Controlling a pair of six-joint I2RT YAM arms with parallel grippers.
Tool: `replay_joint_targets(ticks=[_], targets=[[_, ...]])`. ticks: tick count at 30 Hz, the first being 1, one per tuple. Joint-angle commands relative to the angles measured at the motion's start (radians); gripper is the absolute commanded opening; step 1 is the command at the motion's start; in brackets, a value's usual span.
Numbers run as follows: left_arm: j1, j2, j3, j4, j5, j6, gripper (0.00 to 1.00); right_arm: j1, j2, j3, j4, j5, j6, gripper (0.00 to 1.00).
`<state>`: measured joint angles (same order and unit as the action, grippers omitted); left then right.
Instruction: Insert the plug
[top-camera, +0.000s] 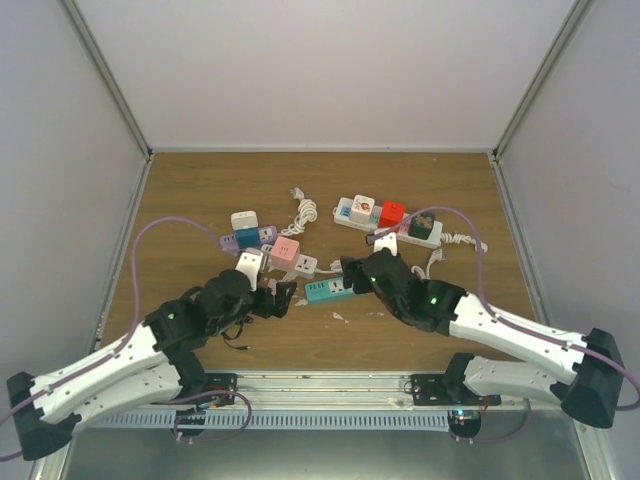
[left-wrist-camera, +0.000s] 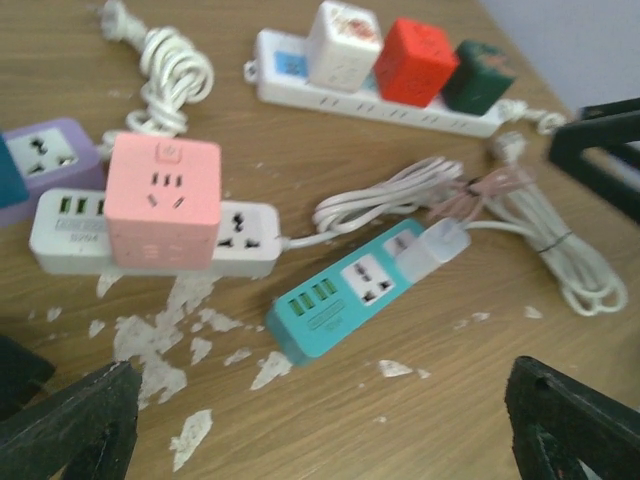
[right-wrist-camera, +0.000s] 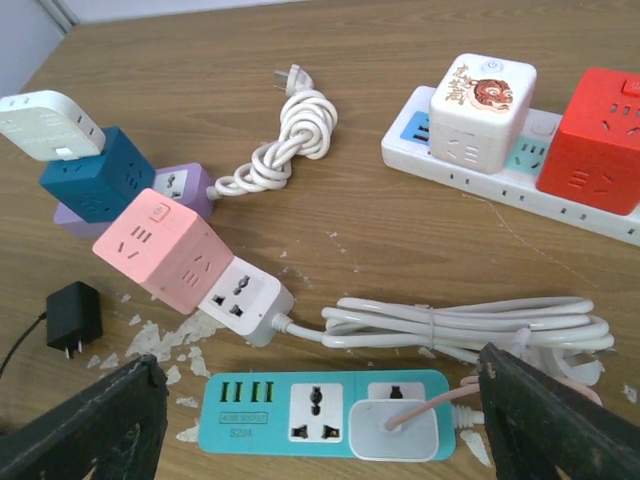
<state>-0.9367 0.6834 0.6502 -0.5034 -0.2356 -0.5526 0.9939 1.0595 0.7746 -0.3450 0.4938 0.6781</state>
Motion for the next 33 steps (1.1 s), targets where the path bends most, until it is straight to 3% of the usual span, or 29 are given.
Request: replay_joint_targets(ticks=[1,6,14,19,24,33], targets=[[0.025,0.085,-0.007,0.044,-0.113,-0.116,0.96,-0.016,0.004,-0.022,-0.064,-0.024,0.062,0.8],[0.095,0.13,-0.036,0.026,-0.145,-0.221,0.81,-0.02,0.05,-0.054,-0.025,-0.081,0.06,0.64],[0.369,0.131,-0.182,0.09,-0.061,-0.271,0.71,-0.019,0.134,-0.042,0.135,-0.241,-0.027,0.61],[0.498,0.256,-0.215,0.205,0.058,-0.255,0.72,-0.01,0.188,-0.037,0.195,-0.302,-0.024,0.62],[0.527,0.428,-0.184,0.291,0.105,-0.261,0.72,-0.005,0.189,-0.063,0.227,-0.309,-0.012,0.63],[0.524,0.608,-0.091,0.255,0.045,-0.351,0.62,-0.005,0.16,-0.097,0.241,-0.284,-0.015,0.63]])
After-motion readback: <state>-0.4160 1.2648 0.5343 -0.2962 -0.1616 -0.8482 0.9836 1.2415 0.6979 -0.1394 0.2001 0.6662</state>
